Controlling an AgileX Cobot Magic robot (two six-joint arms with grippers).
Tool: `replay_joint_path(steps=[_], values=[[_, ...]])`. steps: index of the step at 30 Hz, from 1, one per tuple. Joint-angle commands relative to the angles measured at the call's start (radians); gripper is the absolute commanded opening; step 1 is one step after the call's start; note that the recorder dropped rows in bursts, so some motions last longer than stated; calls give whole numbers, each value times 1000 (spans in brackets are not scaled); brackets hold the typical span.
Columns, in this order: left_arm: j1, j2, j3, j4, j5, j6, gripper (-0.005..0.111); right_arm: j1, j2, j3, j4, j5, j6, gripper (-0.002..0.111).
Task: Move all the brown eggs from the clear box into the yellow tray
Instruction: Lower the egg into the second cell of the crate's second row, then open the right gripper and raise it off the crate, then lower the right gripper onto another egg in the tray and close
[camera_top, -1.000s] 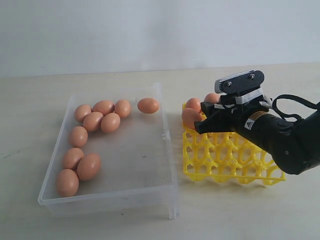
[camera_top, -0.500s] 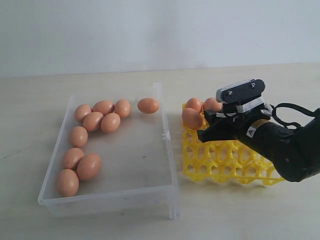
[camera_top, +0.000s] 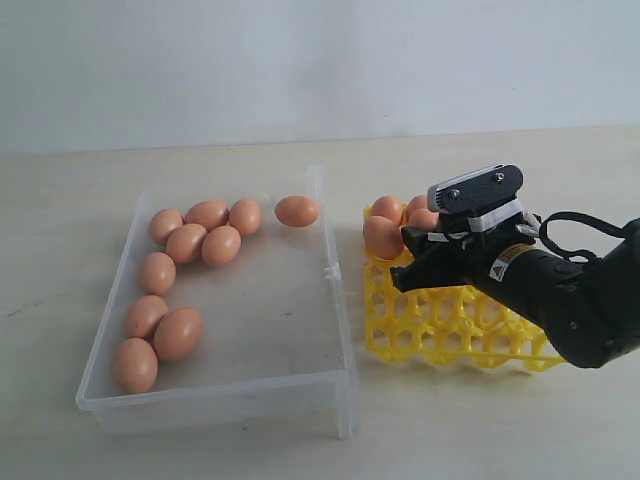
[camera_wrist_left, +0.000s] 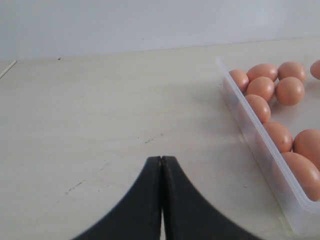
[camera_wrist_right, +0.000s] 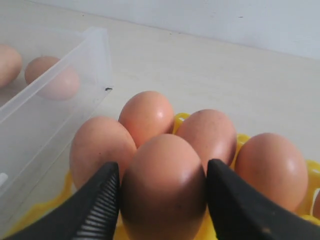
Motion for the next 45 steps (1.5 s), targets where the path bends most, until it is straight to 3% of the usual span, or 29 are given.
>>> replay_joint_path(steps=[1, 9, 12, 17, 21, 26, 30, 32, 33, 35, 45], values=[[3, 4, -5, 3, -5, 6, 0, -7, 0, 0, -1, -16, -54, 61], [3, 4, -5, 3, -5, 6, 0, -7, -140, 0, 10, 70, -113, 61], [3, 4, -5, 3, -5, 6, 0, -7, -298, -24, 10, 152, -148, 45], [3, 4, -5, 3, -5, 6, 0, 33, -510, -288, -18, 681, -140, 1], [3, 4, -5, 3, -5, 6, 0, 148, -473, -574, -2, 1113, -138, 0], [3, 4, -5, 3, -5, 6, 0, 267, -336, -801, 190, 1418, -120, 0], [3, 4, -5, 3, -5, 6, 0, 291, -204, -860, 349, 1486, 13, 8], [3, 4, -5, 3, -5, 6, 0, 291, -109, -867, 451, 1520, 83, 29], [3, 4, -5, 3, -5, 6, 0, 291, -68, -867, 485, 1538, 138, 46], [3, 4, -5, 3, -5, 6, 0, 291, -28, -867, 518, 1563, 235, 63], [3, 4, -5, 3, -5, 6, 0, 352, 120, -890, 779, 1532, 280, 64]])
